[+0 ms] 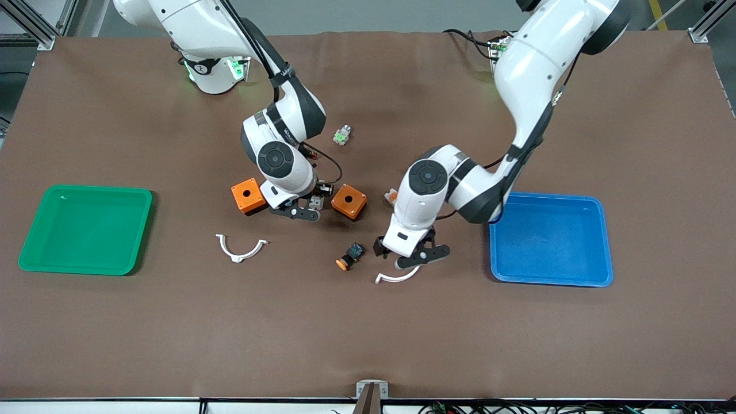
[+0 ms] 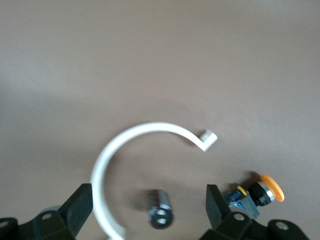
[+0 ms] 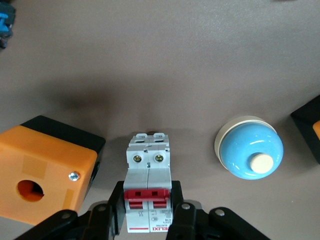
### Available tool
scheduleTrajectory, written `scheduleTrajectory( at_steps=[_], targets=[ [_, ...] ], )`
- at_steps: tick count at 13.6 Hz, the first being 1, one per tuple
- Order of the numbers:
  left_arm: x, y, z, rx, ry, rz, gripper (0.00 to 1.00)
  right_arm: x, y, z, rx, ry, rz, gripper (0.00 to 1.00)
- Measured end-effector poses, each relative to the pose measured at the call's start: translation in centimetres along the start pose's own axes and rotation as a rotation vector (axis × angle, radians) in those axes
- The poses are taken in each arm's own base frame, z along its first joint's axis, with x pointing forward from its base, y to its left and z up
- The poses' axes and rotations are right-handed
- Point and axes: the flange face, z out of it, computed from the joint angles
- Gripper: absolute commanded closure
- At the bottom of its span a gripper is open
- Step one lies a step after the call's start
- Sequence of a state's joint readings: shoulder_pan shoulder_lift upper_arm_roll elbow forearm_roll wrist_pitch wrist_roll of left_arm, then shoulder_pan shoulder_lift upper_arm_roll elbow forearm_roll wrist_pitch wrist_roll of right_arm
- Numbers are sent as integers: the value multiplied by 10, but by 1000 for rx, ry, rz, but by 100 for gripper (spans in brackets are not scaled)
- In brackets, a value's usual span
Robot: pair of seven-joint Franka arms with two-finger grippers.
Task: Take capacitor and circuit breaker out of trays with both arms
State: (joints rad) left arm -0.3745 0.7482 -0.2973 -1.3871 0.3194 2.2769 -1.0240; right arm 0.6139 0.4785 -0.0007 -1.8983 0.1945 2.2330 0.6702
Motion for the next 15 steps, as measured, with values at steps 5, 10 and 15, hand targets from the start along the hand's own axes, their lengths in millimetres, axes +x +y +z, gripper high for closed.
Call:
scheduleTrajectory(
  at_steps=[5,10,15],
  targets=[
    [63,-75,-115,151,-3,137,0,1,2,-2,-9,-10,19,0],
    [108,-162,-193,239,-33,220,0,-13,2,-86,-33,-67,34,0],
    [122,-239,-282,196,-81,197,0,-30,81,-230,11,-75,78,0]
  ],
)
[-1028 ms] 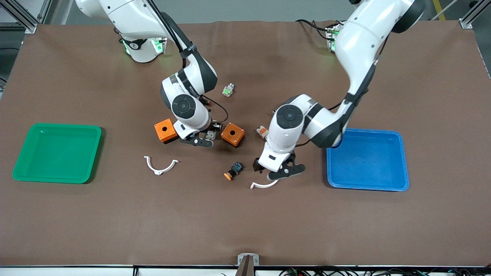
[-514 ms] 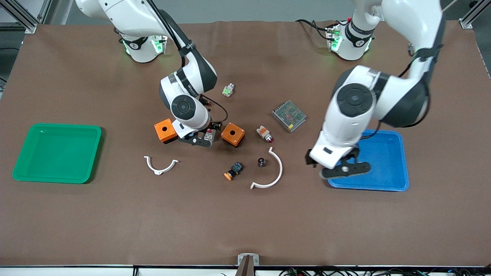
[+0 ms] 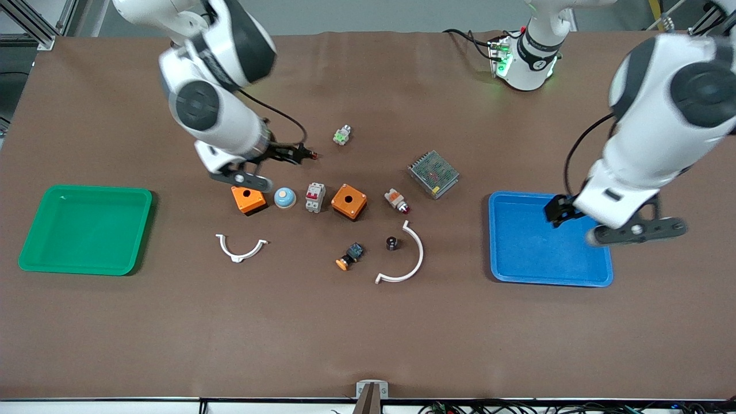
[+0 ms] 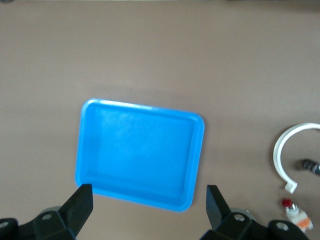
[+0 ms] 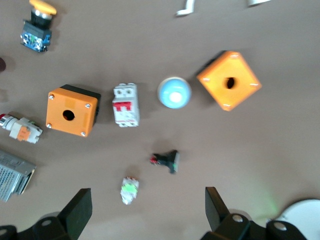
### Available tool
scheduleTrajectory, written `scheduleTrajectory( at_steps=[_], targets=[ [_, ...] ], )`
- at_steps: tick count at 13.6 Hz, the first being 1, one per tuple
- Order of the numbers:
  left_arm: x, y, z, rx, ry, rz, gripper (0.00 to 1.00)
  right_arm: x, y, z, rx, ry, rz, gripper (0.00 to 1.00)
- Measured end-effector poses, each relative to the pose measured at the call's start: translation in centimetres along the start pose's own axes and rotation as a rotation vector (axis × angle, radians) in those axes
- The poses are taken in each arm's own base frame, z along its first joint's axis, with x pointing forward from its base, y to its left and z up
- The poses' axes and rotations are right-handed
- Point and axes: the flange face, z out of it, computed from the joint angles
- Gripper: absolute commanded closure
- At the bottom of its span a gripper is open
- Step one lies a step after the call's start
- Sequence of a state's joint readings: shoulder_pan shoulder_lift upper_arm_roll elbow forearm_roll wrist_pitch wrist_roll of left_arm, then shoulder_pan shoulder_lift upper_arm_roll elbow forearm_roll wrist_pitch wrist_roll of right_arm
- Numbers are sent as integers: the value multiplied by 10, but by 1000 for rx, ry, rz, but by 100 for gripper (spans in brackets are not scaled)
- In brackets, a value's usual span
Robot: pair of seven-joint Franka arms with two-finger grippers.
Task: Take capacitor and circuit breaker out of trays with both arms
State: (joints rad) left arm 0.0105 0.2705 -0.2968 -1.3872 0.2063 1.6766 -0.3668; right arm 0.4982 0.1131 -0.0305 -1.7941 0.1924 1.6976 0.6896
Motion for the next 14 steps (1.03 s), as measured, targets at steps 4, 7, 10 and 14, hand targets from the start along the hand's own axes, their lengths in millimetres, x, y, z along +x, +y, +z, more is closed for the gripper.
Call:
scheduleTrajectory(
  at_steps=[4,7,10,14],
  targets=[
    [-3,-65,-27,-1,2,29,0,15,91,-67,17,58,-41,0],
    [-9,-91,-35,9,-20,37,0,37,153,-91,18,107,-88,0],
    [-13,-98,-40,14,-27,26,0,56,204,-109,-13,155,-150,0],
    [-24,-96,-55,-1,-35,25,0,66,247,-149,-18,235,-236,0]
  ],
)
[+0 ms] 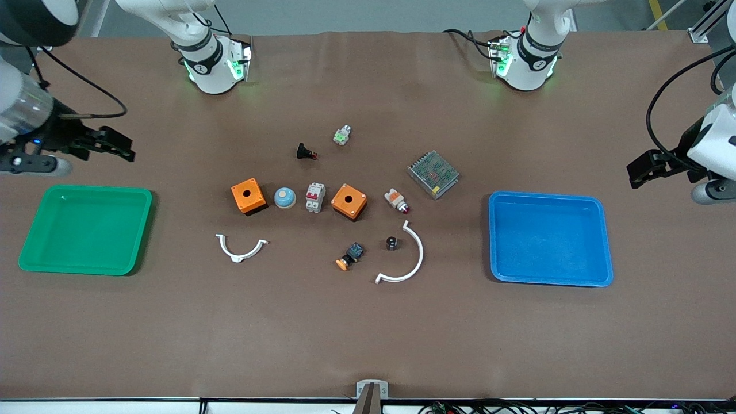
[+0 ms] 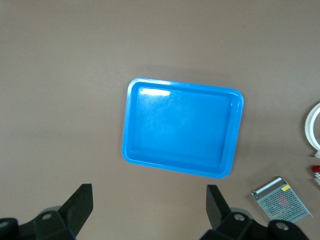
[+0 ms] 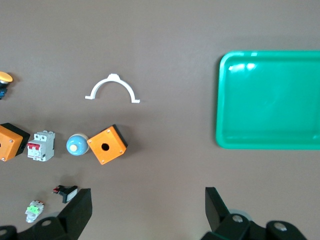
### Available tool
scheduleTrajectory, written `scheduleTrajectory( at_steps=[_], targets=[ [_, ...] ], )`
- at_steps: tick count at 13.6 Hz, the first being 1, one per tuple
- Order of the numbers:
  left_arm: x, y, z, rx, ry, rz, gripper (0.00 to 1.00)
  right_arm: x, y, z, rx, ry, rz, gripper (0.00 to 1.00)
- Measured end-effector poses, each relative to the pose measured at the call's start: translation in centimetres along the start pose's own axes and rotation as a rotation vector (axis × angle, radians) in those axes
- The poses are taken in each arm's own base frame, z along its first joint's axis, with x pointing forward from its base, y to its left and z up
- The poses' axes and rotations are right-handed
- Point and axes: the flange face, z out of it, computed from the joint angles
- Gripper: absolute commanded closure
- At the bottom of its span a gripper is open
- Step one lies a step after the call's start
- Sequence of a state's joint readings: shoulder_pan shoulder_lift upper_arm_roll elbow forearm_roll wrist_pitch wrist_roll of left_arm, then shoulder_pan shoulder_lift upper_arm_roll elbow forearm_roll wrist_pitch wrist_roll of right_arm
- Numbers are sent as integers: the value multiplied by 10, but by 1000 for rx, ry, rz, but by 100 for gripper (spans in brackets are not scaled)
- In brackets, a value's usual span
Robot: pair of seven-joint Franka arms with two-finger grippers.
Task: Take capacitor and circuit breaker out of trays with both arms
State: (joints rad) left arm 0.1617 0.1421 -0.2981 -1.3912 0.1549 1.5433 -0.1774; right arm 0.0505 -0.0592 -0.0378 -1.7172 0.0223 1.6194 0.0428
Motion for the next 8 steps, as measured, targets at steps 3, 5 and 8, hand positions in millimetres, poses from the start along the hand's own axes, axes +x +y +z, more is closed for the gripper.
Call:
scheduleTrajectory(
  at_steps=[3,5,8],
  targets=[
    [-9,-4,-13,-44,2,32,0,2,12,-31,1,64,-17,0],
    [-19,-11,-17,-51,2,71,0,0,11,-50,-1,89,-19,0],
    [-37,-15,-22,-42,-5,100,0,2,10,-62,-3,51,-20,0]
  ],
)
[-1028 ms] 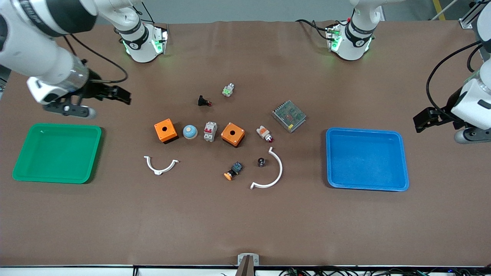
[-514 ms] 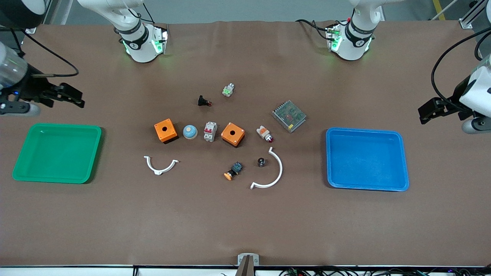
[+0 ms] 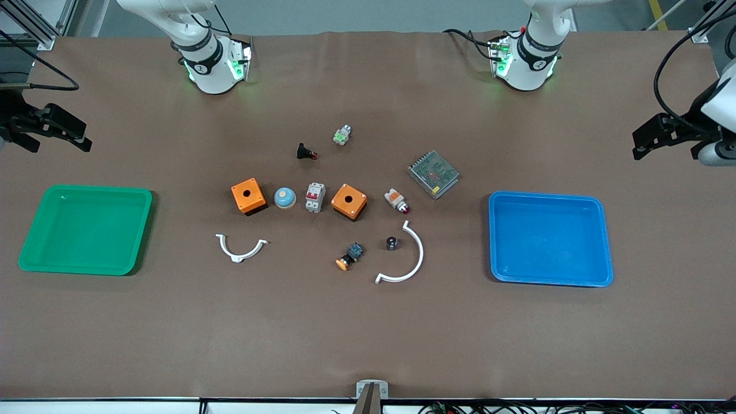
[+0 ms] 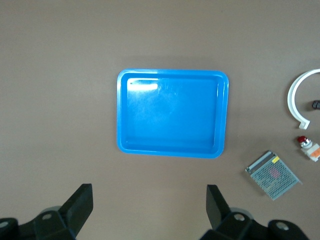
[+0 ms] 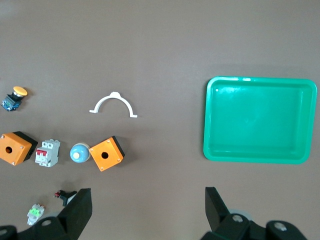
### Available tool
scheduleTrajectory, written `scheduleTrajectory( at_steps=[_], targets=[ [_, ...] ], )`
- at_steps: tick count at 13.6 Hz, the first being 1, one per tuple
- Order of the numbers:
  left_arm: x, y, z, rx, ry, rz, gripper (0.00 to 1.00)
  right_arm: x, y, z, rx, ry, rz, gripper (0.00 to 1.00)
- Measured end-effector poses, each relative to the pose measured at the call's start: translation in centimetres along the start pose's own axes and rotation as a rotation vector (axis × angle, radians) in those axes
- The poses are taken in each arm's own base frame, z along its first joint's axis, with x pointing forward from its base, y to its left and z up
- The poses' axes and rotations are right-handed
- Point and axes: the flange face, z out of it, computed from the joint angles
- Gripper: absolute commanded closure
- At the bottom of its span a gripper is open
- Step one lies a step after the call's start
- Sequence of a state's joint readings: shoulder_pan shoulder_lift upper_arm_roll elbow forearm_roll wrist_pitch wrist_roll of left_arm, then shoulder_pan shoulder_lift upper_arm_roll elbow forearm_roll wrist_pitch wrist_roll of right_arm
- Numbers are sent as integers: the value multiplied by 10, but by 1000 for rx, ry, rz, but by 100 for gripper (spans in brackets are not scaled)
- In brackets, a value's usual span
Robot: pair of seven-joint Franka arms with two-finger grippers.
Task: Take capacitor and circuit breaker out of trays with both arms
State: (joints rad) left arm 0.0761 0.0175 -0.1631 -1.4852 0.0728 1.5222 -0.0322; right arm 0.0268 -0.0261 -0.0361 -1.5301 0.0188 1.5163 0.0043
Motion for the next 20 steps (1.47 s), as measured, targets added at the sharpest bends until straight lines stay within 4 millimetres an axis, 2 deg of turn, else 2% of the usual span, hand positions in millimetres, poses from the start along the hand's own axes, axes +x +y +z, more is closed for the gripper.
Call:
scheduleTrajectory(
  at_steps=[4,10,14,20],
  targets=[
    [-16,2,-9,4,-14,10,0,12,0,14,-7,-39,0,0],
    [-17,3,-4,-15,-27,9,0,15,0,25,-11,-54,-1,0],
    [-17,0,-2,-15,-31,4,0,16,0,22,-11,-38,-1,0],
    [-17,-1,-2,-15,-32,3,0,16,-1,4,-12,4,-2,0]
  ],
)
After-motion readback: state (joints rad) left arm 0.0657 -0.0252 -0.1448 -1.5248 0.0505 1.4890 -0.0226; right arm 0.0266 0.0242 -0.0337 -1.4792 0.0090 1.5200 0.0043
